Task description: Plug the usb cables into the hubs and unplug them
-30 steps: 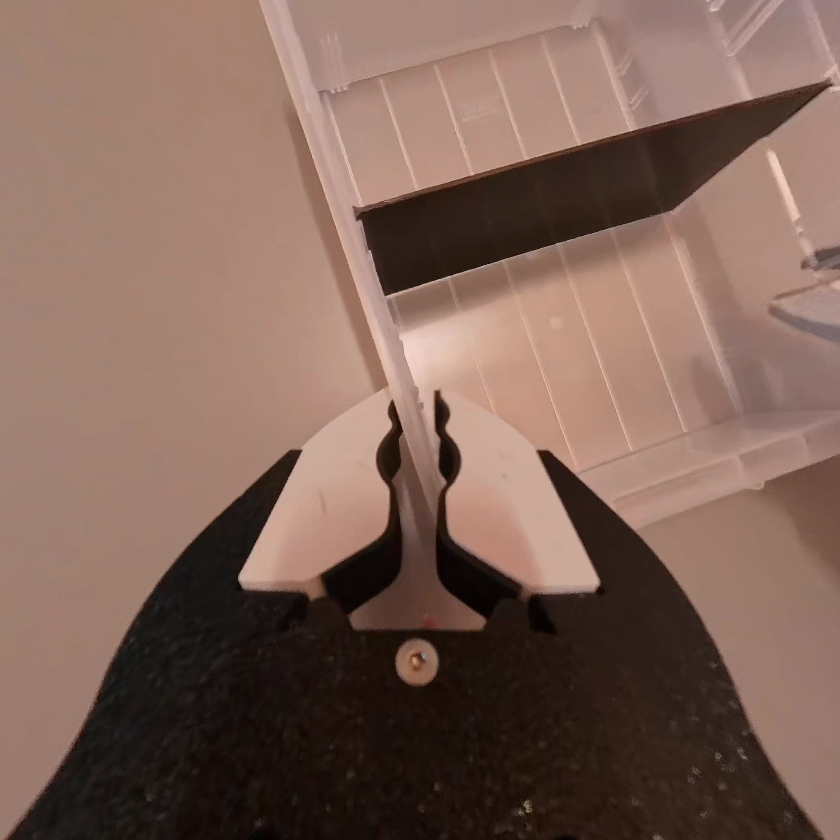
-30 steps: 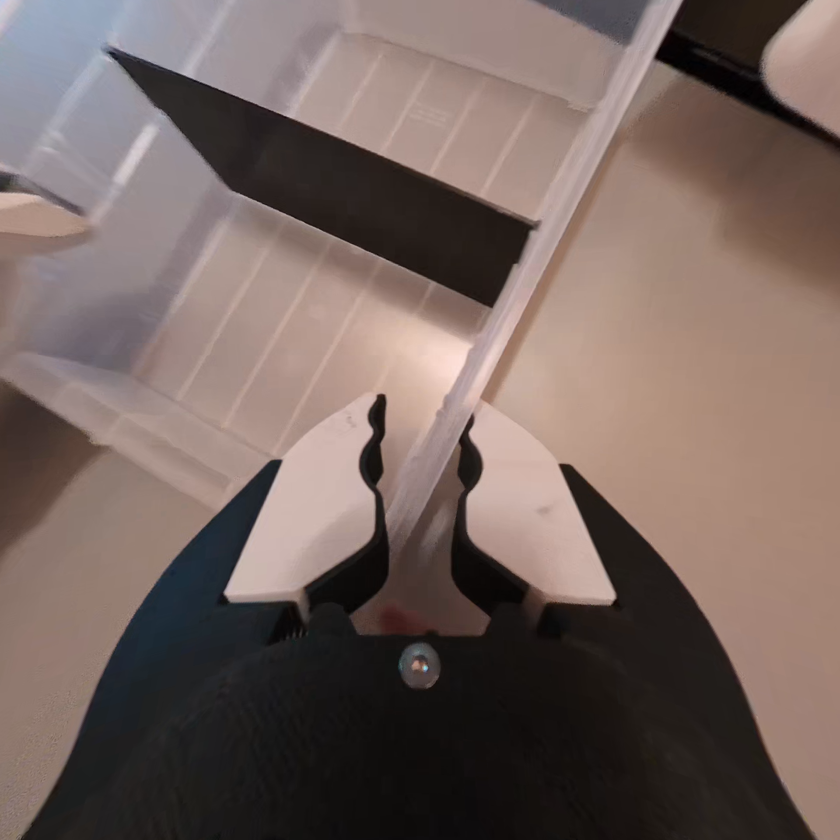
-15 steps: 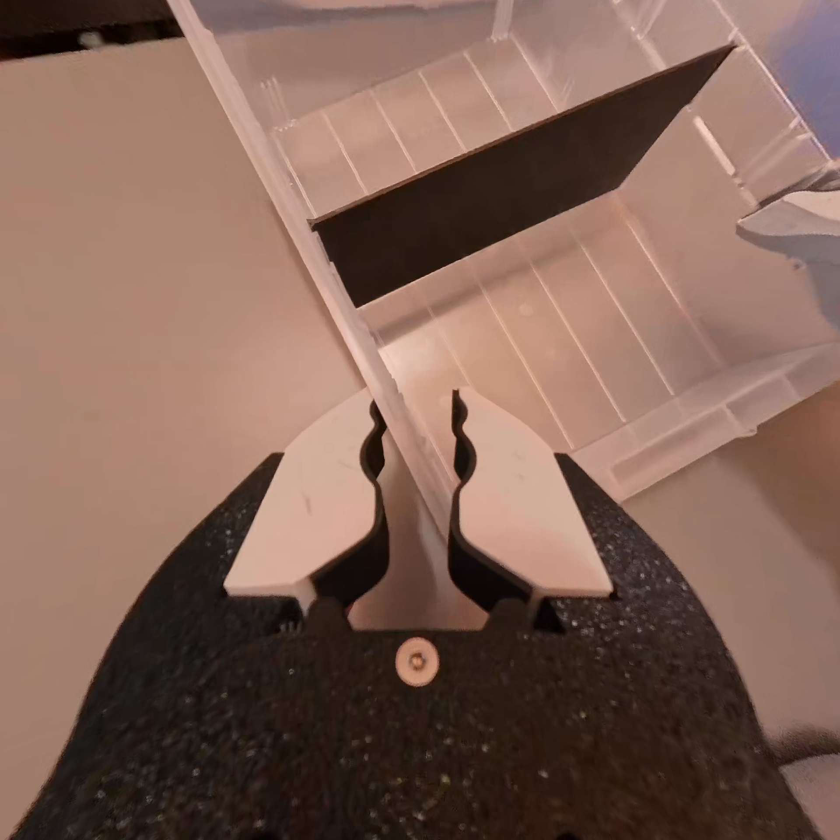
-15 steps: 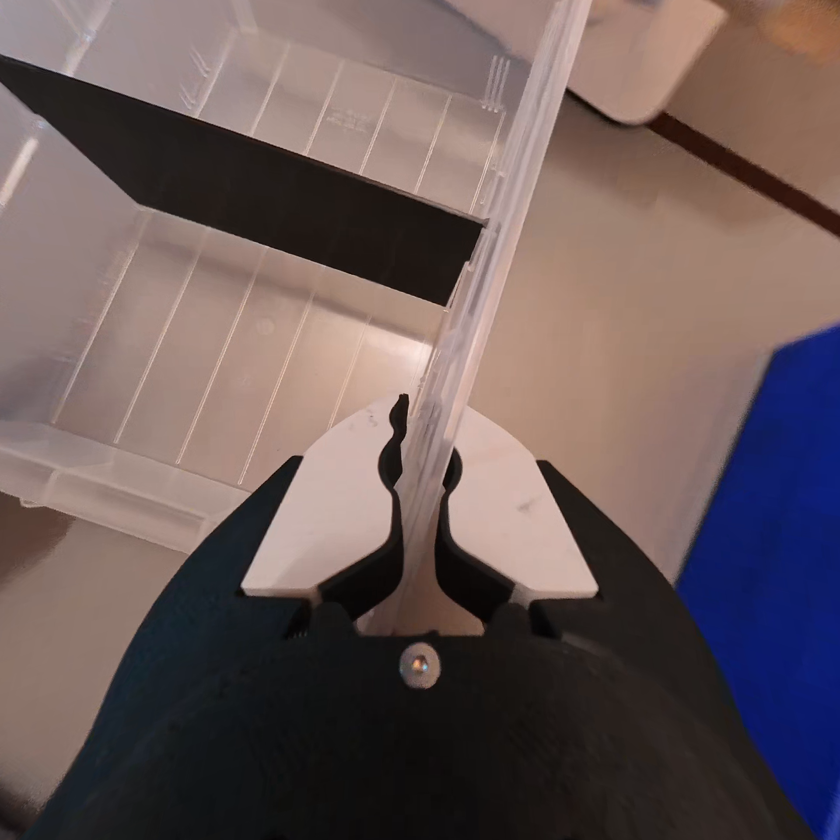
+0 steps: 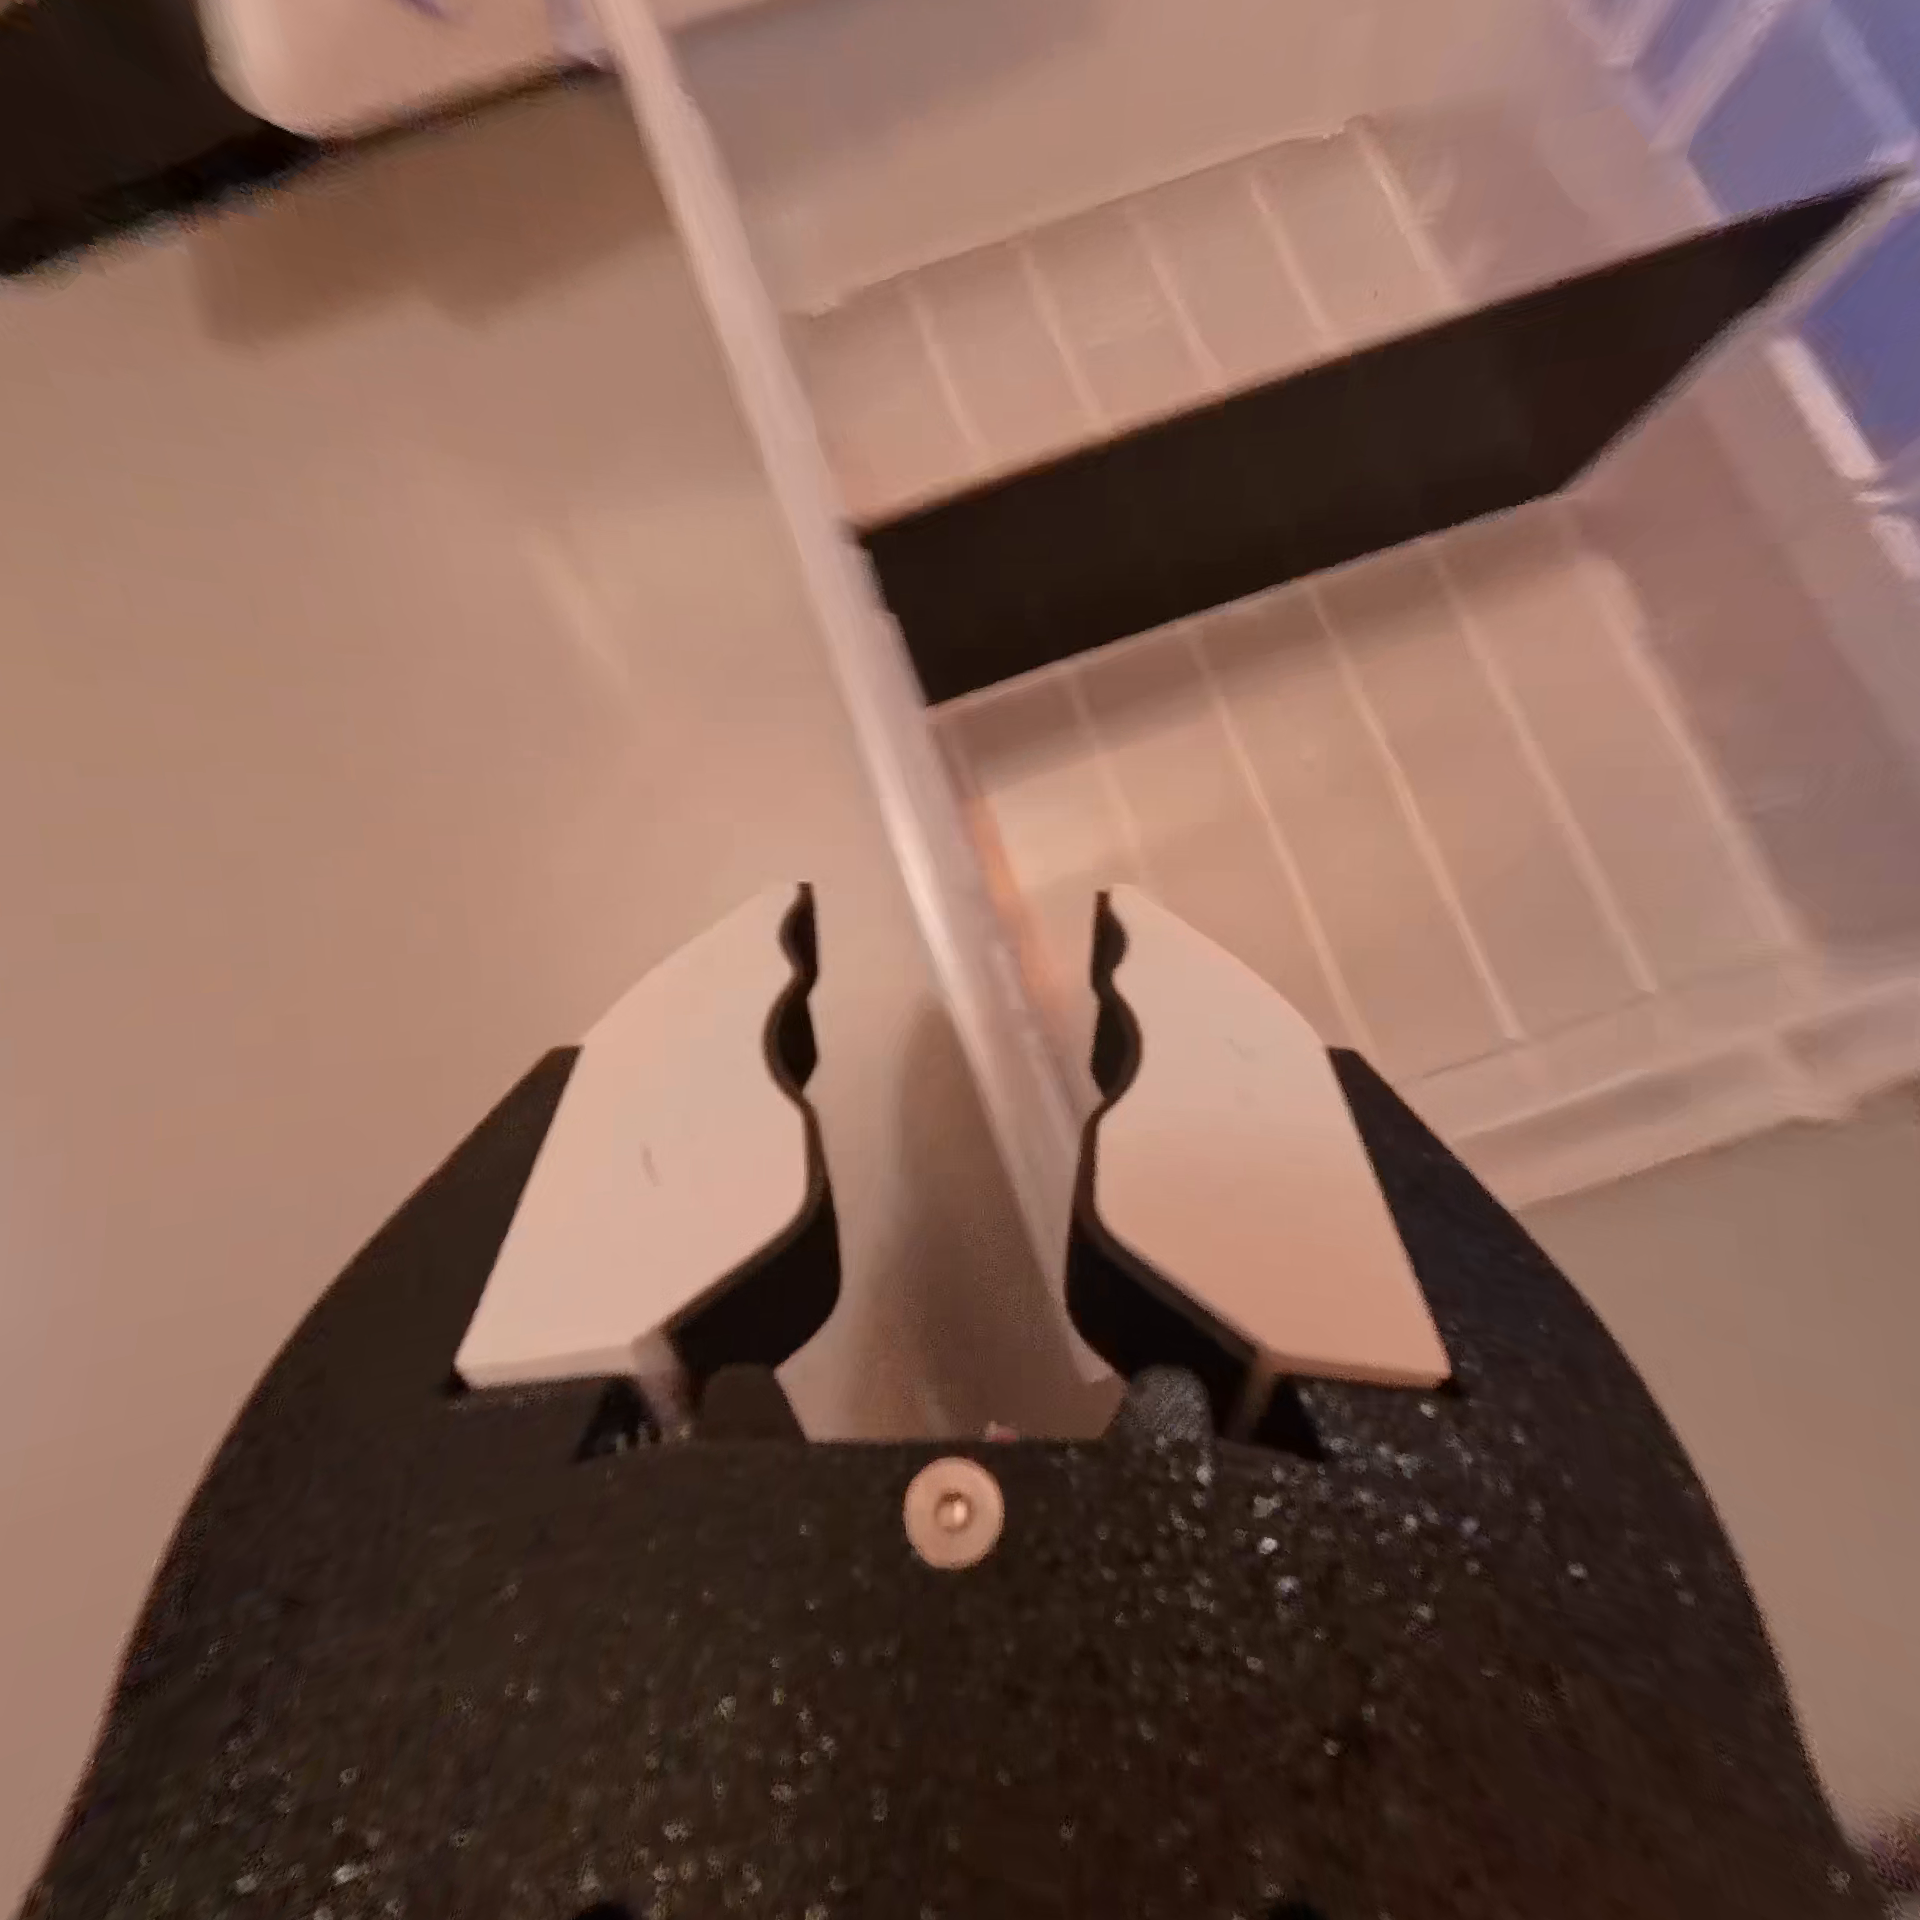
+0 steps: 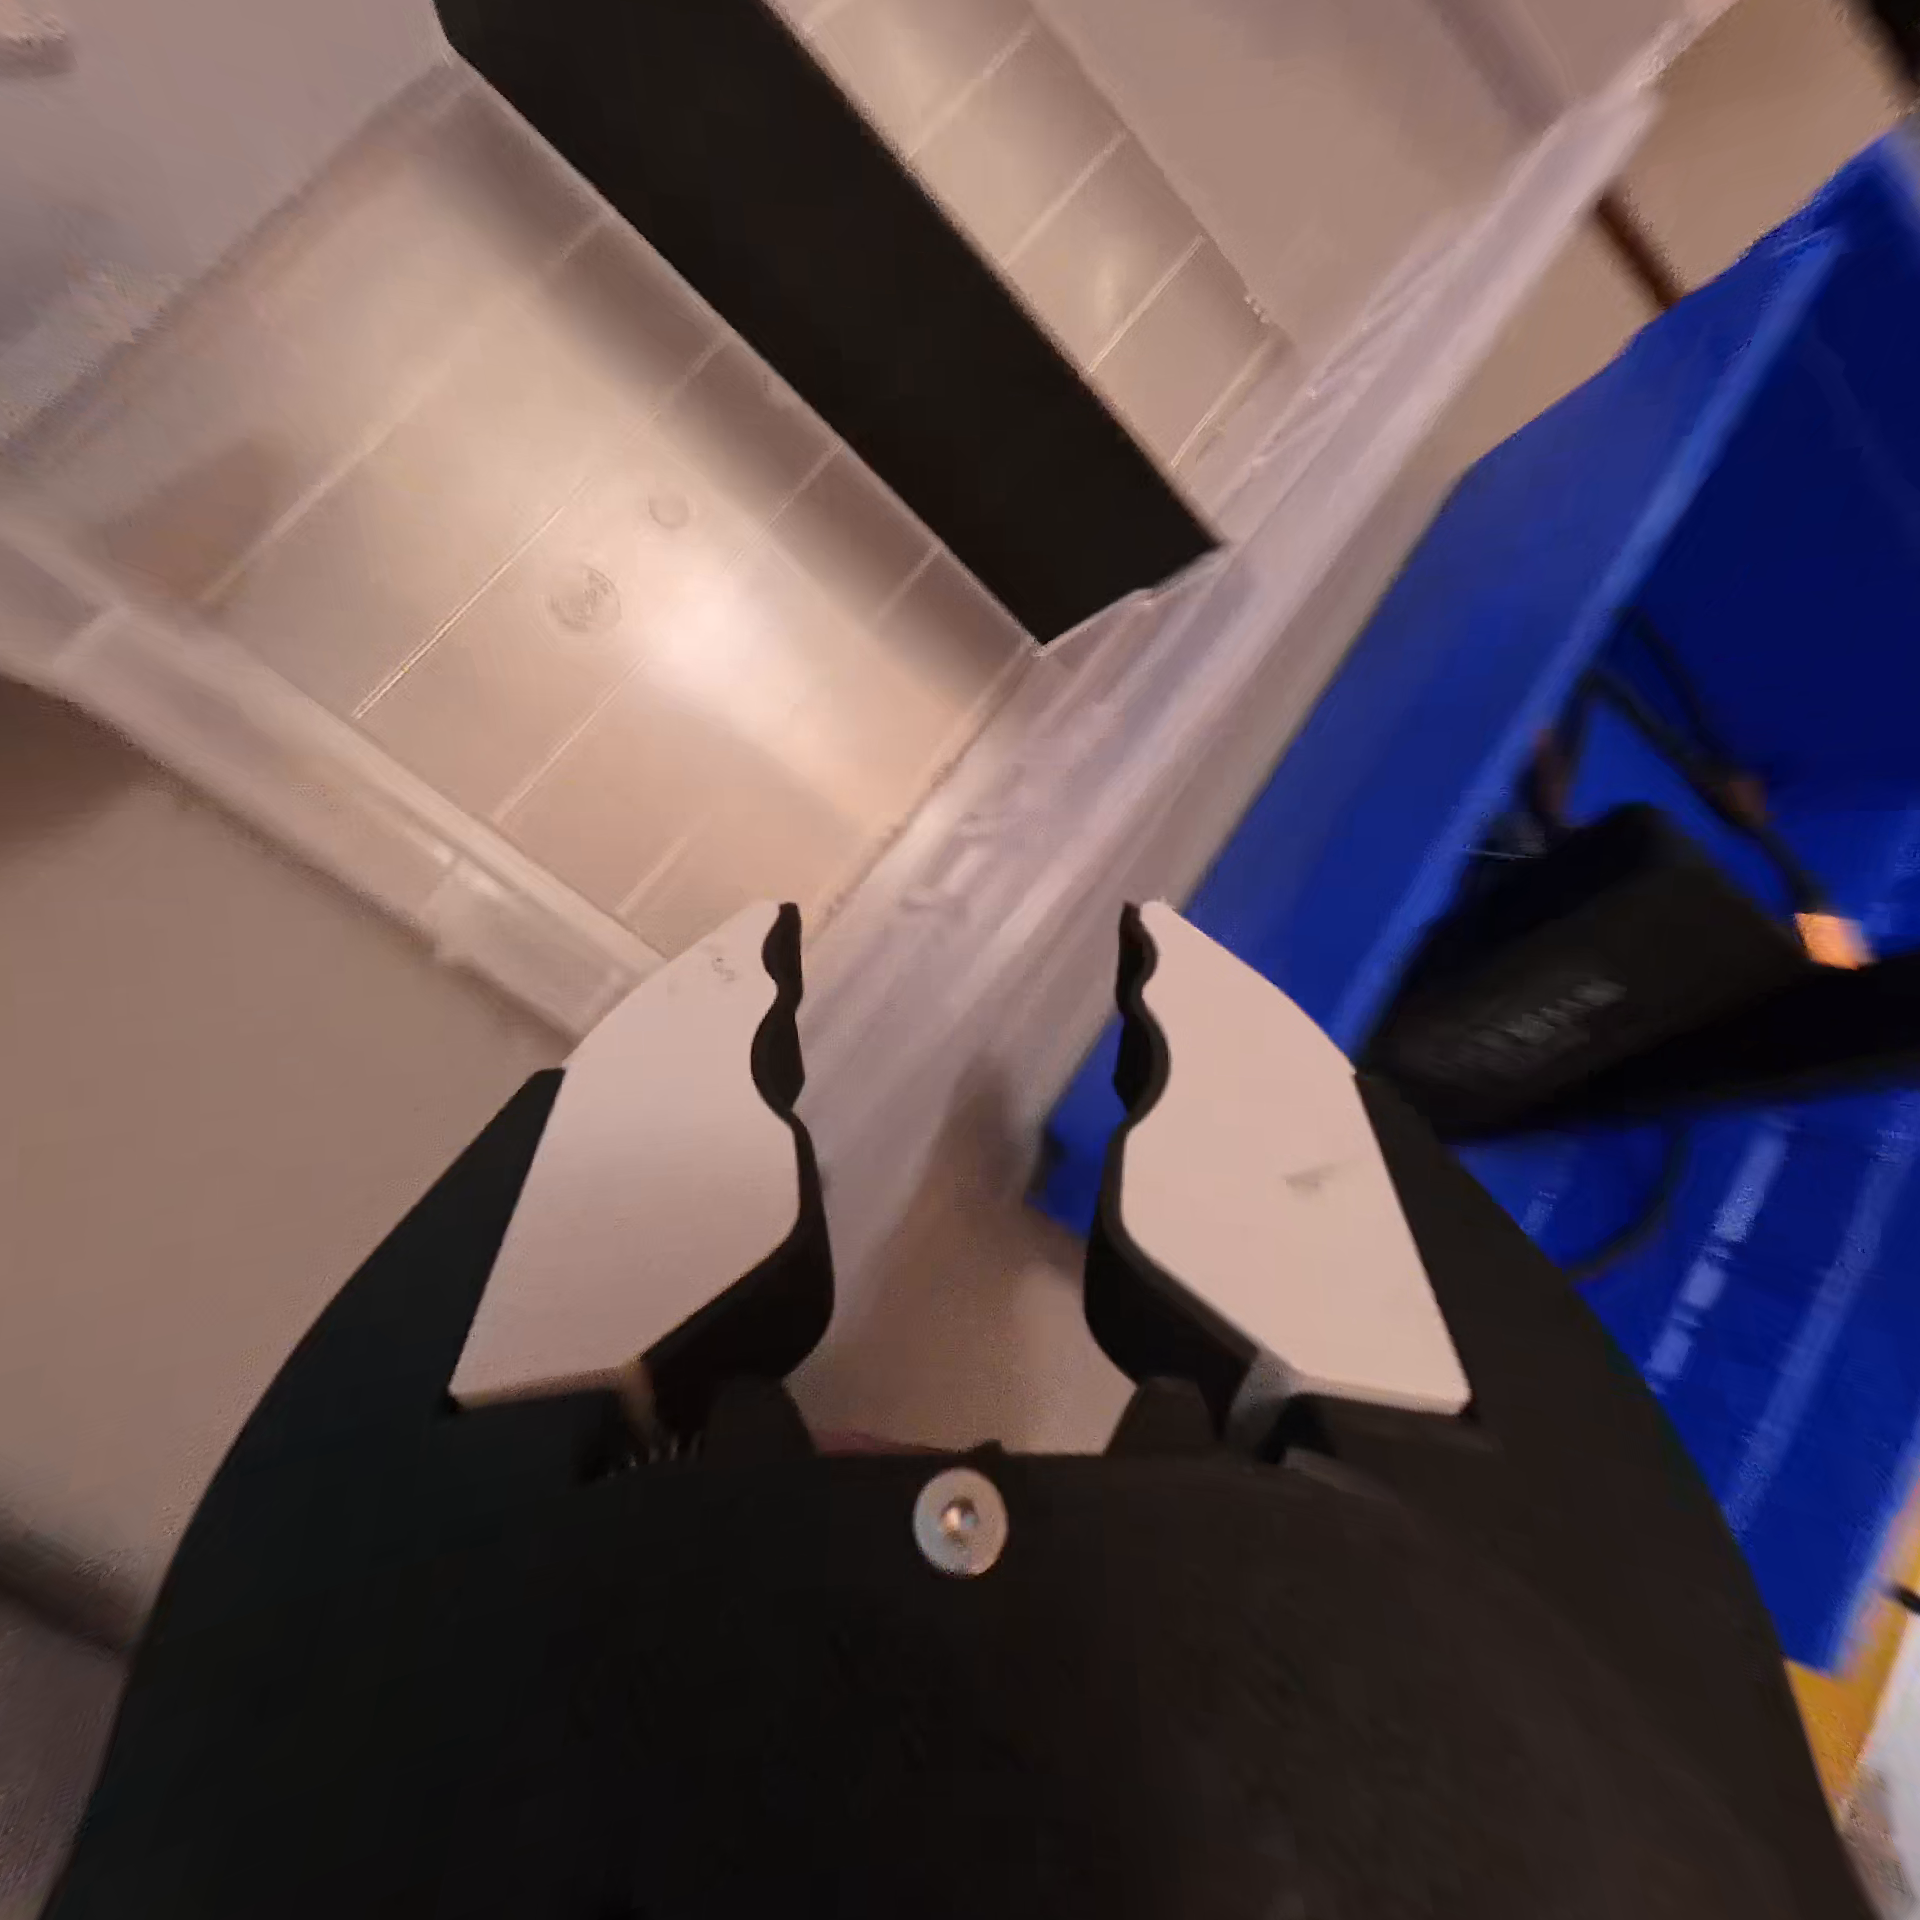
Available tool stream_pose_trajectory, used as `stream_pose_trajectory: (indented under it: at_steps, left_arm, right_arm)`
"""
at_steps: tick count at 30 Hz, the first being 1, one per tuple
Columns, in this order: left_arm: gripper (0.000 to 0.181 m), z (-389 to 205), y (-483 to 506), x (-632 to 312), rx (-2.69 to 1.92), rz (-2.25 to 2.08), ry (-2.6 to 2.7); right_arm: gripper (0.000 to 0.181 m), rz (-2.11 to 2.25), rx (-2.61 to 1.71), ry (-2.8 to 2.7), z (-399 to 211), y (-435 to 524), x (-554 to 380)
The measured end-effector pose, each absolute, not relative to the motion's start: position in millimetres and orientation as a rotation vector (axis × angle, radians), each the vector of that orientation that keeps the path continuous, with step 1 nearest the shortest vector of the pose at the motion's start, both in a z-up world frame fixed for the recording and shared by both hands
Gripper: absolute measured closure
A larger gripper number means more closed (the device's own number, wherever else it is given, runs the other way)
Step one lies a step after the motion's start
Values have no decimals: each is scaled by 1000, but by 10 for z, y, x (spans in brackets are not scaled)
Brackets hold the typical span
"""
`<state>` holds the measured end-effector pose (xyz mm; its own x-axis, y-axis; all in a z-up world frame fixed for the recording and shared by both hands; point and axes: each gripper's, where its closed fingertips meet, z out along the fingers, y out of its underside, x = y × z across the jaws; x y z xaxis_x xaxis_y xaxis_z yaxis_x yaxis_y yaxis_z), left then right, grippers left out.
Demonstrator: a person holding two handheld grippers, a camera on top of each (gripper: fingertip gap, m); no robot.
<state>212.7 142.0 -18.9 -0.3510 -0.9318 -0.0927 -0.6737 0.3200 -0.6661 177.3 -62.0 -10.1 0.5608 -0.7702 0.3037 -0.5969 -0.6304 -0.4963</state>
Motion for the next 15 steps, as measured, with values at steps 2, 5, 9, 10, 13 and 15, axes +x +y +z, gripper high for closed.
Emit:
stream_pose_trajectory:
  at_steps: [2, 5, 9, 10, 13, 15]
  left_arm:
    - [125, 147, 1466, 2195, -1332, -673, 2014]
    - [123, 583, 721, 2135, -1209, -926, 2117]
    - [130, 669, -673, 1847, -1092, -1203, 2512]
    - [130, 590, -892, 1854, -1084, -1169, 2581]
    - [120, 376, -1191, 2112, -1117, -985, 2591]
    - [127, 307, -1216, 2279, -1117, -891, 2543]
  right_arm:
    - [120, -777, -2311, 1090, 367, -873, 1702]
    - [105, -832, -2025, 1388, 774, -1876, 1759]
    - [90, -827, -1780, 1790, 516, -3188, 1903]
    - [91, -742, -1709, 1843, 393, -3310, 1947]
    - [105, -514, -1656, 1862, 94, -3355, 2044]
    - [119, -526, -1701, 1819, 15, -3356, 2101]
